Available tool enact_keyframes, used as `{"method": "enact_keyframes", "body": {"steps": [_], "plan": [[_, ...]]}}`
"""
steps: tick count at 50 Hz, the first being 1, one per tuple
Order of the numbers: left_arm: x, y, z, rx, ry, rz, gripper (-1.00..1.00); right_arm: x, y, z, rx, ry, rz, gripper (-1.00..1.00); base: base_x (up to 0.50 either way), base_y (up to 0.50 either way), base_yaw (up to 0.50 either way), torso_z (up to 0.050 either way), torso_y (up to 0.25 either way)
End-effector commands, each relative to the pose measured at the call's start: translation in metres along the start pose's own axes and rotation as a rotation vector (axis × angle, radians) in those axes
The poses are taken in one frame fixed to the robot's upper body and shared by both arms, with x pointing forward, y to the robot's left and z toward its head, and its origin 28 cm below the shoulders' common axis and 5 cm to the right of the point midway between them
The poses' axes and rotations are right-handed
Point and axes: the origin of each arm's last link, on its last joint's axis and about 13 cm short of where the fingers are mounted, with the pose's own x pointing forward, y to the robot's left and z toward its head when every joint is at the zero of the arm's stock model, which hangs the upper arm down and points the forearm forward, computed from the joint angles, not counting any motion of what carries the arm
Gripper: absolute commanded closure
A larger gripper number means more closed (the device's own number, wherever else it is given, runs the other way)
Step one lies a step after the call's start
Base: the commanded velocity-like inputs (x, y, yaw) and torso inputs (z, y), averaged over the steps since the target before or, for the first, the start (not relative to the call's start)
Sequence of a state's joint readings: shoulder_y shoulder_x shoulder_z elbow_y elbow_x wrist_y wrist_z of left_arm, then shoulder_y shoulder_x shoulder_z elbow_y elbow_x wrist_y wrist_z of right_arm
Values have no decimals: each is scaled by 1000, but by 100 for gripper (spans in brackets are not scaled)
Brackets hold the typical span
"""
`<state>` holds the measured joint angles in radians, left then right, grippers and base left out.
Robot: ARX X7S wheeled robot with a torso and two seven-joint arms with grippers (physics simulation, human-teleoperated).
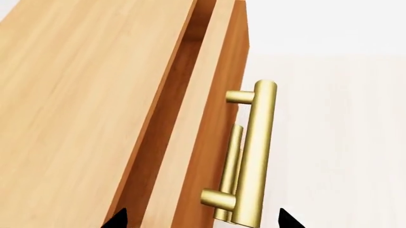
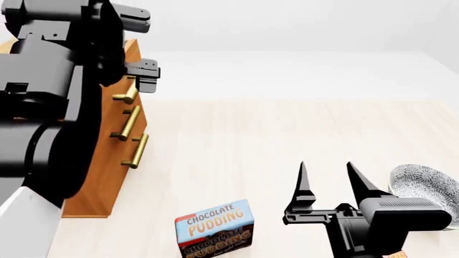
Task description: Put the butter at the back in the top drawer of the cabinet and close it.
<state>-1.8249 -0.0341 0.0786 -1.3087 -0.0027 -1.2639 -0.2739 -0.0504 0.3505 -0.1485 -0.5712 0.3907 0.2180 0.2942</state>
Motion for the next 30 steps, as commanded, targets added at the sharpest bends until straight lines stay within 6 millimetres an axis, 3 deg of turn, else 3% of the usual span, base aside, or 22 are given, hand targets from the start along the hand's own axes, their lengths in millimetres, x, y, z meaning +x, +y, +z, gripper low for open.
{"method": "enact_keyframes", "body": {"steps": [1,30], "plan": [[8,-1,-5,2,9,9,-100,1,0,-2,1,4,2,-100,0,0,0,0,0],[23,-4,-17,6,39,-22,-100,0,1,-2,2,6,4,-100,0,0,0,0,0]]}}
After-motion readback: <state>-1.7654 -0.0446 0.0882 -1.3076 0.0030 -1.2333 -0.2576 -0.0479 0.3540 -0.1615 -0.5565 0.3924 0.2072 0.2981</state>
